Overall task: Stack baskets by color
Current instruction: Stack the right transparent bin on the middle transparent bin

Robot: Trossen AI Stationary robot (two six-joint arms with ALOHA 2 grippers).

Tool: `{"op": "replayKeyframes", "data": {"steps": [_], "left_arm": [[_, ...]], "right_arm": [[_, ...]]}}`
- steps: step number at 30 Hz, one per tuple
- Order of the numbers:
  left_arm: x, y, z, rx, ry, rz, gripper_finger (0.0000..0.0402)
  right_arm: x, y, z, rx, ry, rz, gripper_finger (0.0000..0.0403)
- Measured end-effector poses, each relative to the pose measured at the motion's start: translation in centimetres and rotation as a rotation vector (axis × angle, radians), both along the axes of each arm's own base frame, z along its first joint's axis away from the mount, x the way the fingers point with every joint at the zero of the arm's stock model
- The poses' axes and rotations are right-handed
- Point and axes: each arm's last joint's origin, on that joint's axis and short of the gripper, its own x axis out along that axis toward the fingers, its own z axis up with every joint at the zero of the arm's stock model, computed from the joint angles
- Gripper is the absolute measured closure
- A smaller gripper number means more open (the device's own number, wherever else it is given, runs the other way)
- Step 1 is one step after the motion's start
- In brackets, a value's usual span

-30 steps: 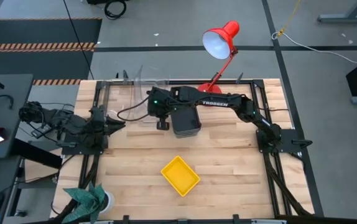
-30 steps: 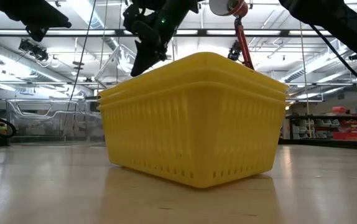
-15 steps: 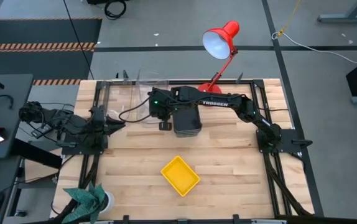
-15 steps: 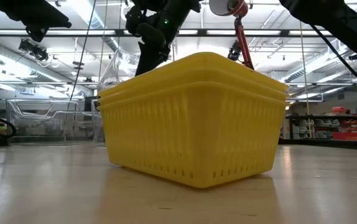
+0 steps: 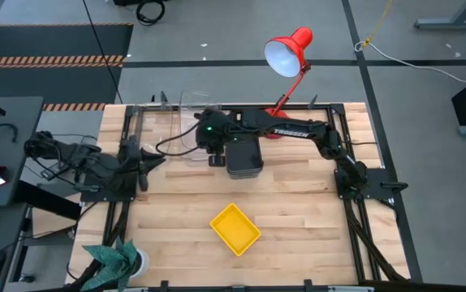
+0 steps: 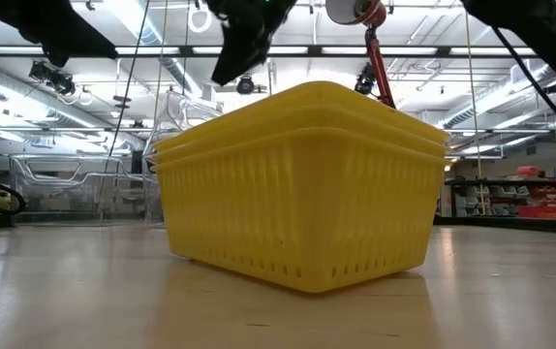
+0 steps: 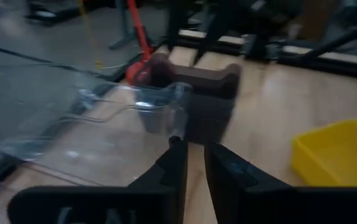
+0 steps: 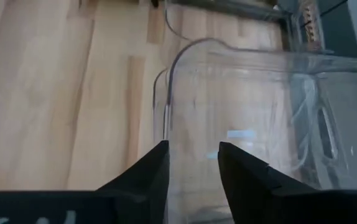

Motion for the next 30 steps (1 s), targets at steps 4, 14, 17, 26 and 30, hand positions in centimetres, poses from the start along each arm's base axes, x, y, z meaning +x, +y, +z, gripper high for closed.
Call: {"op": "replayKeyframes", "data": {"steps": [4,14,17,26,30], "left_arm": [[1.4,-0.4,-0.4,0.060,0.042,0.072,0.0329],[5.9,-0.4,1.0,0.156,0.121,0.084,0.0305],[7.0,0.3,1.8,0.146,0.155,0.043,0.0299],[10.4,3.2,2.4,0.104,0.333,0.035,0.0288],[11.8,4.4,2.5,0.084,0.434,0.012,0.0264]], "right_arm": [[-1.7,0.3,1.3,0.033,0.048,-0.032,0.0253],[-5.8,2.9,3.8,0.096,0.179,-0.122,0.0254],[-6.3,4.1,3.8,0.047,0.214,-0.151,0.0254],[-5.9,7.4,0.8,-0.024,0.302,-0.131,0.0255],[-6.0,8.1,-0.3,-0.026,0.319,-0.129,0.0255]]}}
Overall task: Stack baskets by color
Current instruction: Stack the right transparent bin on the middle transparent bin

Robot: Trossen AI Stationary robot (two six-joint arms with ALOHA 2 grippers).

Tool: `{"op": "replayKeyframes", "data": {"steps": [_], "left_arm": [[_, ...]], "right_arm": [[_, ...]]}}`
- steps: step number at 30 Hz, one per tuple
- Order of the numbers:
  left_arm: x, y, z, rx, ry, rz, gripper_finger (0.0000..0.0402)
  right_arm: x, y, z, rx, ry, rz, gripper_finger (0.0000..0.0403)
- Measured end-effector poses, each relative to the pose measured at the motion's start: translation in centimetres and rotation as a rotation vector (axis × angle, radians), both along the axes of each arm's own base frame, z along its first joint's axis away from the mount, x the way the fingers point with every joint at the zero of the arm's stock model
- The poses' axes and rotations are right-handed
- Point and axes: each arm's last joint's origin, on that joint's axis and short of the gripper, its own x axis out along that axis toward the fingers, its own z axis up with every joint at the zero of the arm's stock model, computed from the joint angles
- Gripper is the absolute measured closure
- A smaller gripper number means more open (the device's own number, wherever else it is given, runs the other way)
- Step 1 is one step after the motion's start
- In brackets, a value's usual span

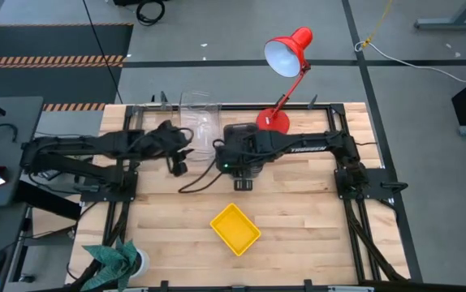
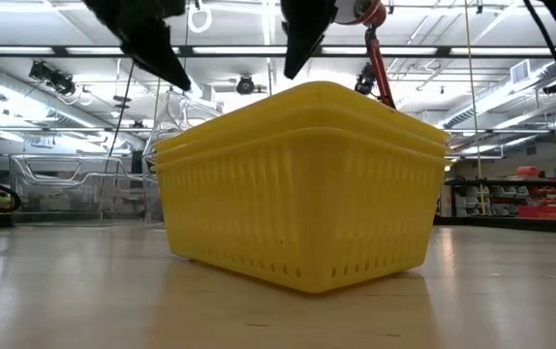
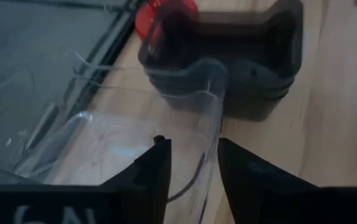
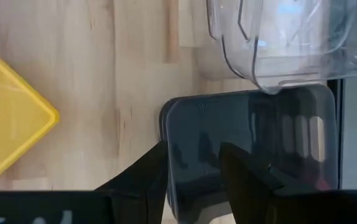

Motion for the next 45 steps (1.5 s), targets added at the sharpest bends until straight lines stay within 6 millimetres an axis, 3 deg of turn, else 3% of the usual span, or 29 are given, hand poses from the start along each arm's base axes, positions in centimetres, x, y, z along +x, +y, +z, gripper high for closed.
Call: {"op": "replayKeyframes", "data": {"steps": [7,12,27,38,45], "left_arm": [[2.3,1.2,0.1,-0.025,0.124,-0.083,0.0217],[3.8,2.1,0.3,-0.034,0.151,-0.117,0.0210],[7.6,3.4,-2.1,-0.107,0.331,-0.174,0.0240],[8.0,3.4,-3.9,-0.154,0.445,-0.190,0.0288],[8.0,3.4,-3.8,-0.154,0.443,-0.186,0.0355]], "right_arm": [[-2.6,0.3,0.7,-0.003,-0.123,-0.007,0.0255],[-5.0,0.1,0.9,0.014,-0.251,-0.017,0.0255],[-10.2,-0.4,-4.0,0.050,-0.487,-0.081,0.0255],[-12.7,1.5,-7.4,0.140,-0.545,-0.109,0.0255],[-13.2,2.7,-8.0,0.139,-0.549,-0.092,0.0255]]}}
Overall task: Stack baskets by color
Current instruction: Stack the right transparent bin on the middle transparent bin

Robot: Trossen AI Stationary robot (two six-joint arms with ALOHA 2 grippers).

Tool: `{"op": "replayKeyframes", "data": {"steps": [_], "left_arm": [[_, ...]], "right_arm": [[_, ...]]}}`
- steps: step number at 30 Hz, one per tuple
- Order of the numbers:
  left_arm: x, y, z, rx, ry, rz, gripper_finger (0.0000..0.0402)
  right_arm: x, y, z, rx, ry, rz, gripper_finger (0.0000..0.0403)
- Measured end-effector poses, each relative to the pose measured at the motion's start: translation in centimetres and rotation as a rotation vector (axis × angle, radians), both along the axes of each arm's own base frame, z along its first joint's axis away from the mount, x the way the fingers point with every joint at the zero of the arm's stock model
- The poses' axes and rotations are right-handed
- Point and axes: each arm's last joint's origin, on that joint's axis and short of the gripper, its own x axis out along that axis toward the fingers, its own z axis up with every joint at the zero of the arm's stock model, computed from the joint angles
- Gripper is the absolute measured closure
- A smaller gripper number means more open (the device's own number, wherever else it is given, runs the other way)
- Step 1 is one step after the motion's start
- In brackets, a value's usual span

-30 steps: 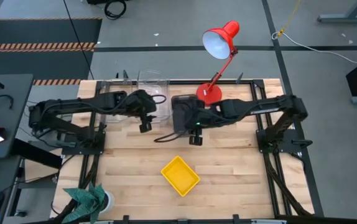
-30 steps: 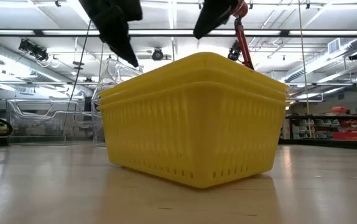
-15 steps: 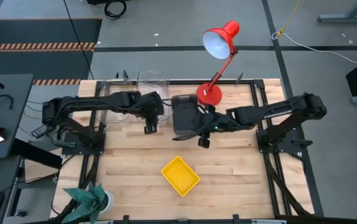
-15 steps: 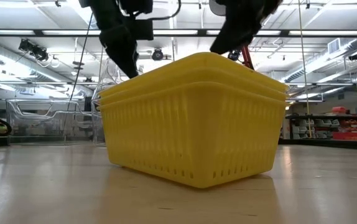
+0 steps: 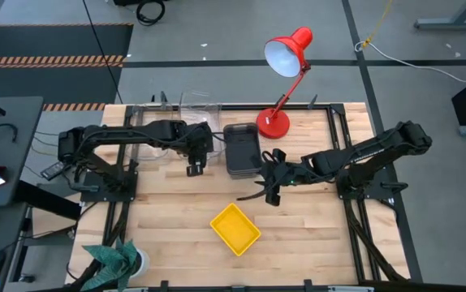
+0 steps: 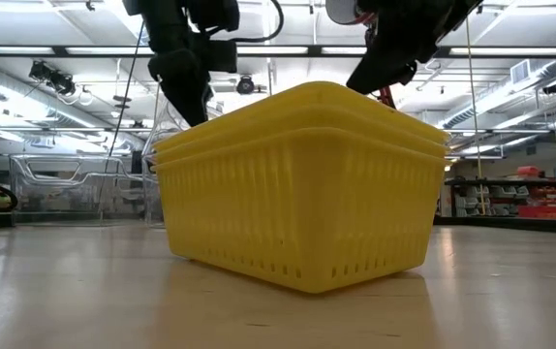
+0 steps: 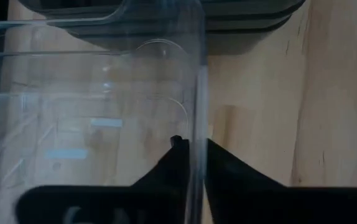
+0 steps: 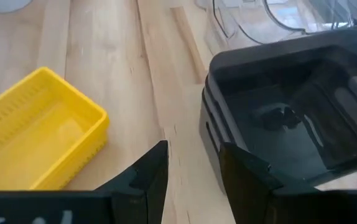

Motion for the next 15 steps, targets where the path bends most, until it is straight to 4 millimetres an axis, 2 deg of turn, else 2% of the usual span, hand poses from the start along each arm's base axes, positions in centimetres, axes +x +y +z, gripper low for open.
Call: {"op": "replayKeyframes", "data": {"steps": [3,15], "left_arm": [[0.0,0.0,0.0,0.012,0.001,0.001,0.0387],[-0.2,-0.1,1.4,0.044,-0.090,0.050,0.0390]], "right_arm": [[-0.1,0.5,0.1,0.000,-0.008,0.006,0.0255],[-0.4,1.4,0.1,-0.055,-0.022,-0.021,0.0255]]}}
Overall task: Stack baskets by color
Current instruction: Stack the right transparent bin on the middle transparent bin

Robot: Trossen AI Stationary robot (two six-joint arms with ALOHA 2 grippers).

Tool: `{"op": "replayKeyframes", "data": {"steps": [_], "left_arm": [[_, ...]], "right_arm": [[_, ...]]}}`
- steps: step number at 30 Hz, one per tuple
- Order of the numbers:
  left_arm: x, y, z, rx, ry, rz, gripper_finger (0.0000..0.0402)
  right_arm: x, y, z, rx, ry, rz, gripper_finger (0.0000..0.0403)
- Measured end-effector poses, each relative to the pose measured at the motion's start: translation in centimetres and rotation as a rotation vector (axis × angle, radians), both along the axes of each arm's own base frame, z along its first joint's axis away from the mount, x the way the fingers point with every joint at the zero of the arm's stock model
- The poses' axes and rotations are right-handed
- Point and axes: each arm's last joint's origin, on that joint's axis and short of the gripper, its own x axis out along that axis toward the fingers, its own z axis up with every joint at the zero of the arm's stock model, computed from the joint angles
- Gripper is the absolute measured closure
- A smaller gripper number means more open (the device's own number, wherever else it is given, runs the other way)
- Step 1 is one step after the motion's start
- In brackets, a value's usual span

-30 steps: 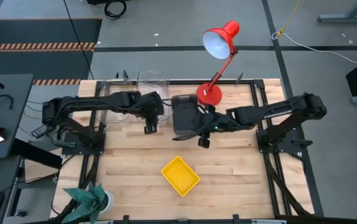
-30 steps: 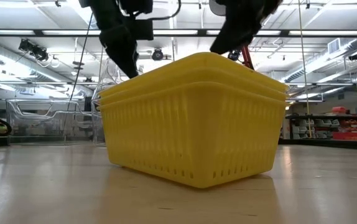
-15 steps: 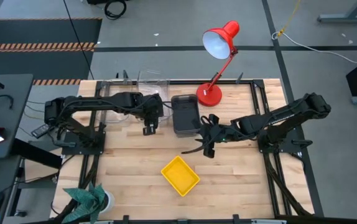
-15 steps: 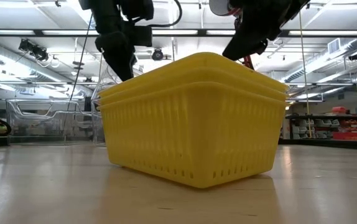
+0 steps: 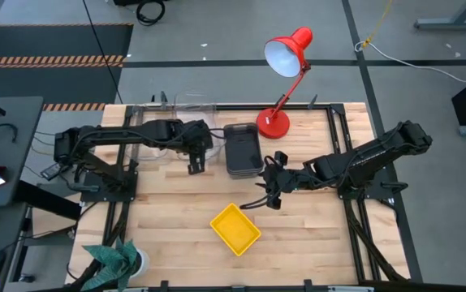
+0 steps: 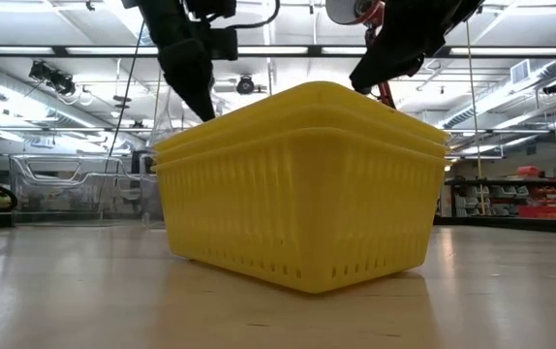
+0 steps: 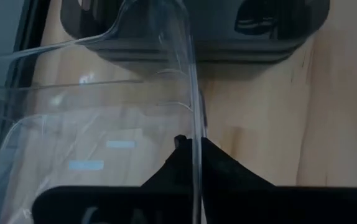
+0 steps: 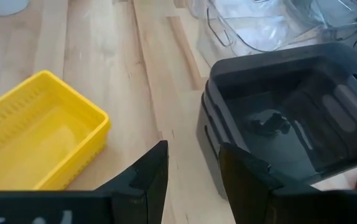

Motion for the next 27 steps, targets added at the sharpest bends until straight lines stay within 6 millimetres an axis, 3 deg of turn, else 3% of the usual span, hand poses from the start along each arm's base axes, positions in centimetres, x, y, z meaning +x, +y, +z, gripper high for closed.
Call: {"op": "replayKeyframes", "data": {"steps": [16,27], "left_arm": [[0.4,-1.9,1.1,0.017,-0.113,0.036,0.0390],[-0.4,-2.3,-2.1,0.032,-0.215,0.029,0.0390]], "right_arm": [[0.0,0.0,0.0,0.003,-0.001,-0.008,0.0255],[-0.2,0.9,0.0,-0.015,-0.009,0.015,0.0255]]}}
